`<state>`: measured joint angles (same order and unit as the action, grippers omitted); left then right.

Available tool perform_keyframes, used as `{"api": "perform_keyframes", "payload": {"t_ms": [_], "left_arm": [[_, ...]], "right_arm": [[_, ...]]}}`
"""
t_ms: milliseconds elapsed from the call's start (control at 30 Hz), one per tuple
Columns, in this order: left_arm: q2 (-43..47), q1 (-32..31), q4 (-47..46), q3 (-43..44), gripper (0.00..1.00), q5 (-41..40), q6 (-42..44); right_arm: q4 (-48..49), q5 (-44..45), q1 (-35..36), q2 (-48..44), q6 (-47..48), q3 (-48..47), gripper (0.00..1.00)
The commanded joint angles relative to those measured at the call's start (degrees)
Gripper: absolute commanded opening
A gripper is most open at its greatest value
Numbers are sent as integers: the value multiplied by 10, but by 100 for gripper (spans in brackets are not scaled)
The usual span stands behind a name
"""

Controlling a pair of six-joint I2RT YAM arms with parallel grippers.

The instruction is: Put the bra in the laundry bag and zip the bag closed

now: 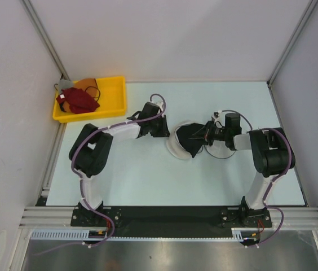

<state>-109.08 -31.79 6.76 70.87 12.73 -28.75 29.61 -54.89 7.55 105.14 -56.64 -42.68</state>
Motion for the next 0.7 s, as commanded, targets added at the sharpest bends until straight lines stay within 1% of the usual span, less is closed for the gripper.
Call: {"api": "perform_keyframes", "payload": {"t_ms": [0,33,100,233,267,400,433,500,533,567,633,667], "left_arm": [[-36,-12,-13,34,23,20,-12],[-40,-22,-18,36,23,23,-12],[-51,-39,-18,44,23,23,-13],[-61,-56,-26,47,22,20,-27],[-61,-57,-31,39,22,18,-30],[-31,-55,-19,13,24,-25,-15],[-12,-54,-15,8,25,-32,-10],[12,-49,1,-8,35,-48,7],[42,-46,6,-13,39,-65,12],[58,-44,15,-27,47,-75,17],[92,-42,24,-36,50,-102,33],[123,-43,32,-40,50,-108,38]], "right_arm": [[-96,-9,15,6,73,-65,0],[-125,0,18,9,92,-74,0],[-140,17,34,17,94,-93,0],[-84,57,57,37,46,-95,0],[-82,65,62,53,46,-98,0],[-99,80,62,81,64,-128,0],[-120,85,61,84,72,-134,0],[-148,94,60,87,103,-143,0],[-162,96,60,86,108,-145,0],[-169,100,60,84,115,-146,0],[-196,107,61,82,140,-155,1],[-208,110,63,83,150,-159,2]]}}
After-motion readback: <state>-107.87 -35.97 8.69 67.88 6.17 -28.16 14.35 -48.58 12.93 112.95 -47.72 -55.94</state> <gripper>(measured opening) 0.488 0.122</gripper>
